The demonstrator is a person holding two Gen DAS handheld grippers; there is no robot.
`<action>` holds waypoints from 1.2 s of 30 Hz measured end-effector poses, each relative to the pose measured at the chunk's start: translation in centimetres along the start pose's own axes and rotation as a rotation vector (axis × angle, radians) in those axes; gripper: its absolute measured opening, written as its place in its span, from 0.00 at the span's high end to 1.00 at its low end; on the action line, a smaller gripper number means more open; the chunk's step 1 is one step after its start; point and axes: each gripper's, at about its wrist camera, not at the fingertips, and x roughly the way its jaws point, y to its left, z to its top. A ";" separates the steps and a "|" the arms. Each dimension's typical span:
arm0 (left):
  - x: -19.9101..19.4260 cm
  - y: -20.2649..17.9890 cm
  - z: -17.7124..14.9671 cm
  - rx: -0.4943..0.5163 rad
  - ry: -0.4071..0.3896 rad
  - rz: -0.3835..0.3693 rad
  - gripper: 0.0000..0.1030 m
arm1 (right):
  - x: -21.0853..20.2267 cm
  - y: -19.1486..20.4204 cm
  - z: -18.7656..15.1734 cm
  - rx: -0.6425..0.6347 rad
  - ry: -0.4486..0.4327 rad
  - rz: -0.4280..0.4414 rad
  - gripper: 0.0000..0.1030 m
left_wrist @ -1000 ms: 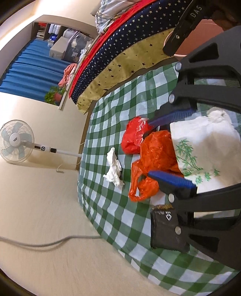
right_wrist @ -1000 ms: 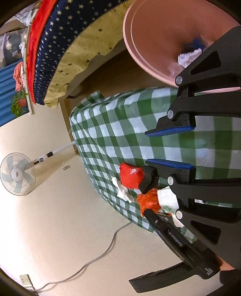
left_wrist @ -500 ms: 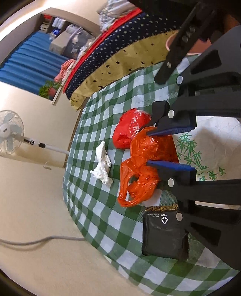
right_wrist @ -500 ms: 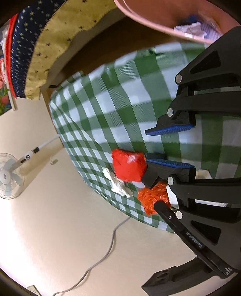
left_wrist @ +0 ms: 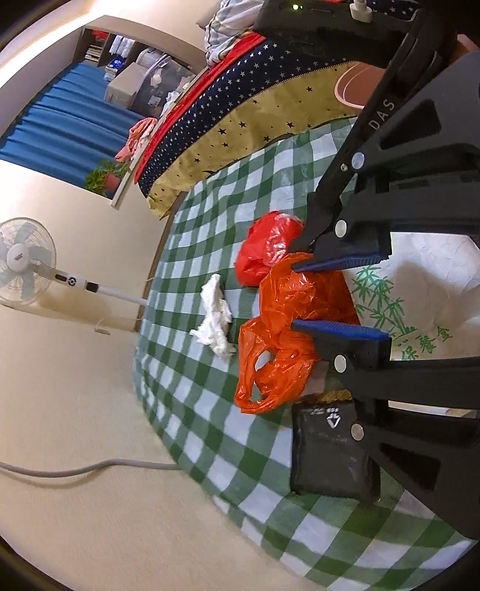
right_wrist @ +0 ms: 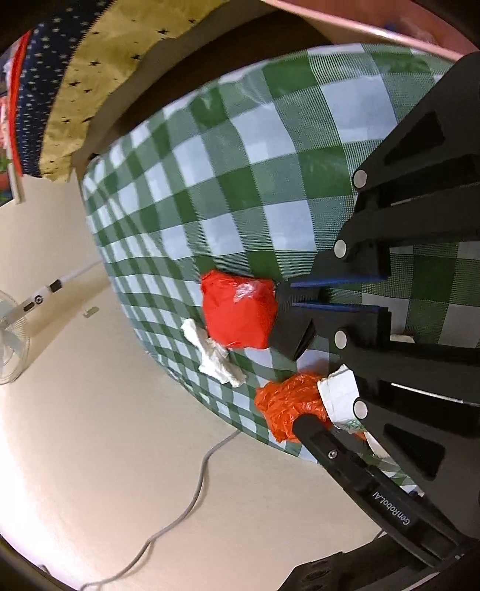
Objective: Collect trash
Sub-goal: 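Grasp the orange bag with the left gripper while the right gripper grasps the black pouch, then carry the orange bag and black pouch over the pink bin with both grippers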
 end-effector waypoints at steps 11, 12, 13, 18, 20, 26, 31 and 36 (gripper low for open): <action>-4.1 -1.4 1.4 0.034 -0.091 -0.033 0.76 | -6.2 0.8 0.3 -0.065 -0.089 -0.066 0.94; -4.5 -1.6 1.4 0.038 -0.096 -0.036 0.76 | -6.7 0.8 0.3 -0.071 -0.095 -0.072 0.94; -4.9 -1.8 1.4 0.042 -0.100 -0.037 0.76 | -7.3 0.9 0.3 -0.078 -0.102 -0.080 0.94; -7.0 -2.7 1.1 0.074 -0.121 -0.047 0.76 | -10.9 0.9 -0.2 -0.108 -0.138 -0.114 0.94; -7.9 -3.0 0.8 0.089 -0.127 -0.051 0.76 | -12.5 0.8 -0.5 -0.118 -0.154 -0.130 0.94; -10.4 -4.1 0.3 0.114 -0.154 -0.069 0.76 | -16.7 0.4 -1.3 -0.134 -0.190 -0.174 0.94; -12.3 -5.2 -0.1 0.149 -0.175 -0.081 0.76 | -20.1 -0.1 -1.6 -0.122 -0.236 -0.193 0.94; -13.7 -6.0 -0.3 0.174 -0.191 -0.094 0.76 | -23.1 -0.3 -2.2 -0.132 -0.267 -0.214 0.94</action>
